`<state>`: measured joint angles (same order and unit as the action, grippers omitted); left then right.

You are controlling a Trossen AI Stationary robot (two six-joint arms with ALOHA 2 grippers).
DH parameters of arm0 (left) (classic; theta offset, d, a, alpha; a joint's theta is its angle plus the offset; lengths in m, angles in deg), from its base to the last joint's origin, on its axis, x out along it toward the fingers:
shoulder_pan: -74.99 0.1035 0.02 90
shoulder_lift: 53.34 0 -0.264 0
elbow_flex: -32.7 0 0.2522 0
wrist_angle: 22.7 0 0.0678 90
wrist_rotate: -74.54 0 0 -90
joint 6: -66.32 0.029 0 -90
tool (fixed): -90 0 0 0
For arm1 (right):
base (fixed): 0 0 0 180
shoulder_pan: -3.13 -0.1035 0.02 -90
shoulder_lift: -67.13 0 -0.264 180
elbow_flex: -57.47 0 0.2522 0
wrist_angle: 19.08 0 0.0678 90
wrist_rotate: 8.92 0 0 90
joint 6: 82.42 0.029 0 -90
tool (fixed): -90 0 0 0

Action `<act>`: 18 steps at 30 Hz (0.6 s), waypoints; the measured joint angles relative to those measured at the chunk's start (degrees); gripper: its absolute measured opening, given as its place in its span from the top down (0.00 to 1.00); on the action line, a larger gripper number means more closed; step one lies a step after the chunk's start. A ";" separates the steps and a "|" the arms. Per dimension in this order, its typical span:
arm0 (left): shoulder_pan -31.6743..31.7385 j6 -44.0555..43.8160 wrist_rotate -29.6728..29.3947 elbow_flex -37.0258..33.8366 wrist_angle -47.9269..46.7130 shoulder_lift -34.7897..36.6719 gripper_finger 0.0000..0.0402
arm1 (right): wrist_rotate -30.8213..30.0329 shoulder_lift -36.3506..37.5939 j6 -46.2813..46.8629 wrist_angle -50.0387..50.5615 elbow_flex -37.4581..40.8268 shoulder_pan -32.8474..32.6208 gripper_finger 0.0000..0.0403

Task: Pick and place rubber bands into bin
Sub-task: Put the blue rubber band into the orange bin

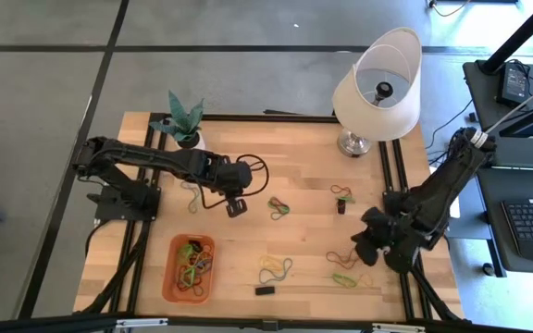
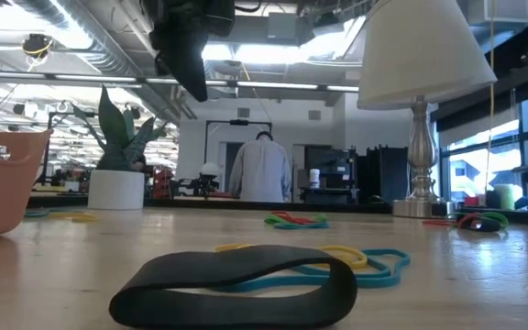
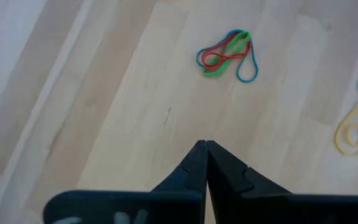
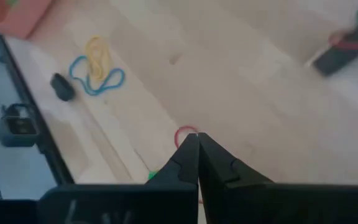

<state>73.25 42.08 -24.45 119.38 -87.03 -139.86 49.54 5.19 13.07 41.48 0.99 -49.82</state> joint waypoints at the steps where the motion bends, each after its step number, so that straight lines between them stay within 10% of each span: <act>1: -0.09 -1.32 -0.23 0.00 0.00 0.00 0.99 | -0.30 1.72 -1.77 0.78 0.00 -0.04 1.00; 18: 0.02 -27.63 -5.30 -0.02 -4.11 0.00 0.99 | -1.40 36.37 -19.20 -18.16 26.46 2.16 1.00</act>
<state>73.27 14.45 -29.76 119.36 -91.14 -139.86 48.14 41.56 -6.13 23.32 27.46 -47.65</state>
